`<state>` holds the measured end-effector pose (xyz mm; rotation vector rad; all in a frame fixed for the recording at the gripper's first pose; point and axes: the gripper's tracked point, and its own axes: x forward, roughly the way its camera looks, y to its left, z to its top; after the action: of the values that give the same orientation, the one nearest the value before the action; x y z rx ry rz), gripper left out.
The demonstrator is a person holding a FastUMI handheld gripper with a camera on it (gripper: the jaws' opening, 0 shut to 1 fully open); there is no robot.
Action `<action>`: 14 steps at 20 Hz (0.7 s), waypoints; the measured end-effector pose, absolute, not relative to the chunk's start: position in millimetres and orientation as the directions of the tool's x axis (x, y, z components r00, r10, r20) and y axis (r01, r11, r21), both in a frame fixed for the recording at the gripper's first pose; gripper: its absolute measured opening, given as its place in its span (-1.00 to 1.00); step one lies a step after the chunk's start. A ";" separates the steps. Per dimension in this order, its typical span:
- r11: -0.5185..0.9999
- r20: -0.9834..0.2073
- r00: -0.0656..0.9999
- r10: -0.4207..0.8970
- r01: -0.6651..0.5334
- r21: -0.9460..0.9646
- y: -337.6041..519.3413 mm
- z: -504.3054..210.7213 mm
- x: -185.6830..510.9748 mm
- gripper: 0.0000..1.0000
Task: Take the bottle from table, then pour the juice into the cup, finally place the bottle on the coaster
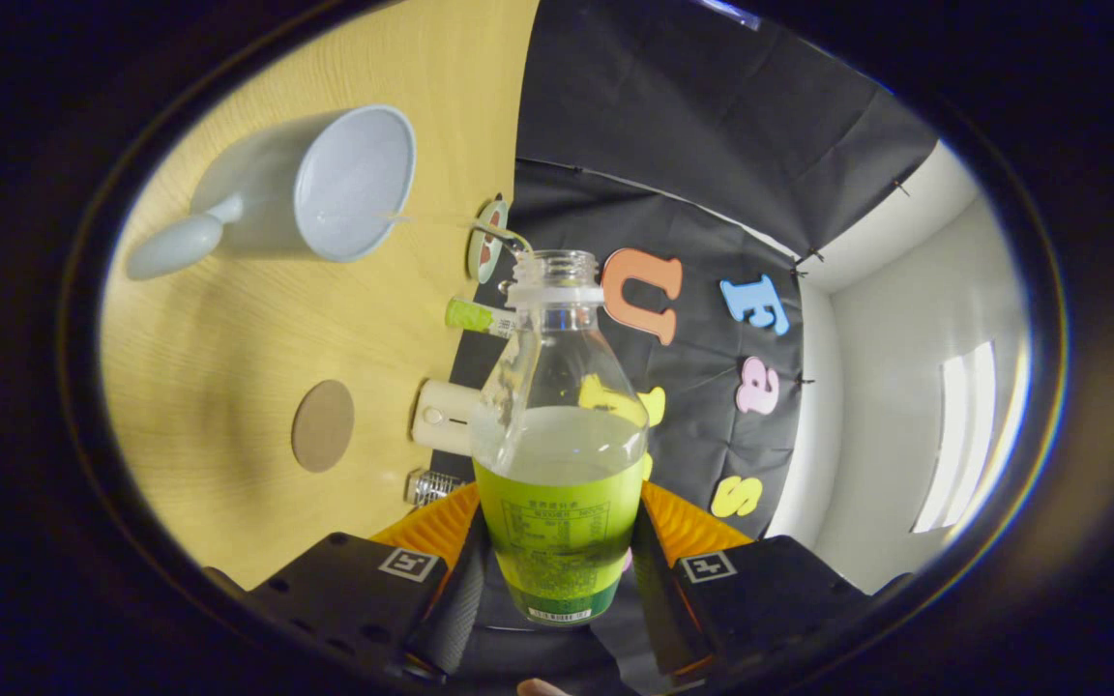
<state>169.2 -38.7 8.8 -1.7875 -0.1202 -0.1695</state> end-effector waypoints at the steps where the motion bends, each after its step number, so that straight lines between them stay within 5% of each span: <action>1: -0.226 0.180 0.984 -0.008 0.174 -0.958 -38.8 9.1 170.9 0.52; 14: -0.256 0.198 0.980 -0.017 0.187 -0.948 -46.4 25.2 175.9 0.52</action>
<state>175.9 -46.4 25.2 -1.8213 -0.1244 -0.1939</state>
